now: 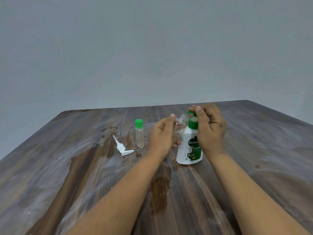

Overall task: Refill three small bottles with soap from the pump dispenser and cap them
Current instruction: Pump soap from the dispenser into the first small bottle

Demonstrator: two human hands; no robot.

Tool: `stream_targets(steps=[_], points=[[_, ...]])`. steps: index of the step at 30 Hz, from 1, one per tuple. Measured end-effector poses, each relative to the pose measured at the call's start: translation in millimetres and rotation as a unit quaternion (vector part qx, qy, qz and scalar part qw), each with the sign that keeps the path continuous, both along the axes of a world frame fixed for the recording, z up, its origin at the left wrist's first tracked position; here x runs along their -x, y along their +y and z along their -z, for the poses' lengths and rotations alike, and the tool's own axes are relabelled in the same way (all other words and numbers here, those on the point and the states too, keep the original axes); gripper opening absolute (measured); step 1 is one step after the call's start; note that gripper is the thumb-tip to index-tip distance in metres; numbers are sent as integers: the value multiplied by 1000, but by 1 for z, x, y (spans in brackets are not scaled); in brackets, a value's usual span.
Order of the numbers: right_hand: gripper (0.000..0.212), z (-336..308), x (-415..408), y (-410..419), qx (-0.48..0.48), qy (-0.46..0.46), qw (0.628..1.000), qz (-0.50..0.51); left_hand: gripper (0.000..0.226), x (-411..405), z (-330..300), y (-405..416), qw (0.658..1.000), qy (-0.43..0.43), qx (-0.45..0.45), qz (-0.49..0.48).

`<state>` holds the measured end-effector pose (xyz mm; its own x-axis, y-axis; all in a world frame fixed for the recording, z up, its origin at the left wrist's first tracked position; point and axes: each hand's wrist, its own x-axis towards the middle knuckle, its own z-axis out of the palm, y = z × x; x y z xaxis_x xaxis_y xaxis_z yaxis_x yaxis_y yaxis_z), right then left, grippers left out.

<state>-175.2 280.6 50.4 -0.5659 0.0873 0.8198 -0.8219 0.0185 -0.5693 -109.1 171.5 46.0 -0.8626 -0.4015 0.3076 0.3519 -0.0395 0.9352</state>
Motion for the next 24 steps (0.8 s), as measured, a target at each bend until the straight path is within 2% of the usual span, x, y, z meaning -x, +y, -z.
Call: stream_targets(steps=[10,14,24], points=[[24,0,1,0,-16,15,1000,13,42,0,0,0,1000,5,-4,1],[23,2,3,0,2,21,1000,0,35,-1,0,-1,1000,0,0,0],[24,0,3,0,-18,-2,1000,5,35,1,1,0,1000,1,0,2]])
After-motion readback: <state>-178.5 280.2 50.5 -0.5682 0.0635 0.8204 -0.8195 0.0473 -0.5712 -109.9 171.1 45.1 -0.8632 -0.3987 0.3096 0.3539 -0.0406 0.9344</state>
